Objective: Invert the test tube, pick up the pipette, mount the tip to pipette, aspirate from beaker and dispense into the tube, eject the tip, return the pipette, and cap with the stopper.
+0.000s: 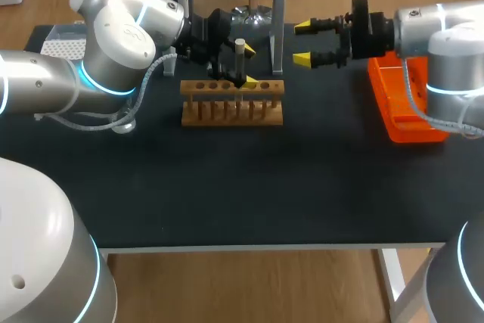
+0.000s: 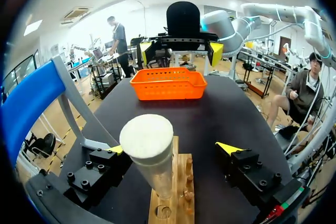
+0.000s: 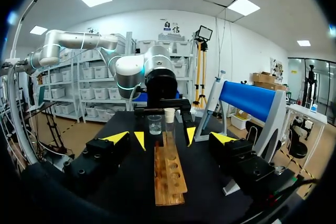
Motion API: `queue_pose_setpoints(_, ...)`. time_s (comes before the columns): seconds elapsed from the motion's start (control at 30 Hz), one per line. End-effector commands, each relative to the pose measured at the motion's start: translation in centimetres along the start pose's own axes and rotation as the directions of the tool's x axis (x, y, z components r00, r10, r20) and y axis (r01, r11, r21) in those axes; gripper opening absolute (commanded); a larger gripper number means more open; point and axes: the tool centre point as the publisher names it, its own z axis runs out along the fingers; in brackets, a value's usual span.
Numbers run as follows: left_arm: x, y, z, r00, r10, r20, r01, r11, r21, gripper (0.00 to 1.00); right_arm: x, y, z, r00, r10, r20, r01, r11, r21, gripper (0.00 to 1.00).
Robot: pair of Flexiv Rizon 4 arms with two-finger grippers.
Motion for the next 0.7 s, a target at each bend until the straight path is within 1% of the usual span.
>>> queue_pose_setpoints(0.03, -0.1, -0.1, -0.2, 1.0, -0.002, 0.0, 0.002, 1.0, -0.011, 1.0, 0.1, 0.1, 0.0, 1.0, 0.0, 0.003, 0.0, 1.0, 0.001, 1.0)
queue_pose_setpoints(0.13, -0.1, -0.2, -0.5, 1.0, -0.001, 0.006, 0.001, 1.0, -0.022, 1.0, 0.1, 0.1, 0.0, 1.0, 0.0, 0.003, 0.0, 1.0, 0.001, 1.0)
queue_pose_setpoints(0.27, 0.0, -0.3, -1.3, 1.0, -0.004, 0.023, 0.005, 0.998, -0.057, 1.0, 0.1, 0.1, 0.0, 1.0, 0.0, 0.003, 0.0, 1.0, 0.001, 1.0)
queue_pose_setpoints(0.57, 0.3, -0.1, -4.4, 0.997, -0.018, 0.078, 0.026, 0.995, -0.097, 1.0, 0.1, 0.1, 0.0, 1.0, 0.0, 0.003, 0.0, 1.0, 0.001, 1.0)
queue_pose_setpoints(0.7, 0.6, 0.2, -6.0, 0.994, -0.023, 0.109, 0.036, 0.993, -0.116, 1.0, 0.1, 0.1, 0.0, 1.0, 0.0, 0.003, 0.0, 1.0, 0.001, 1.0)
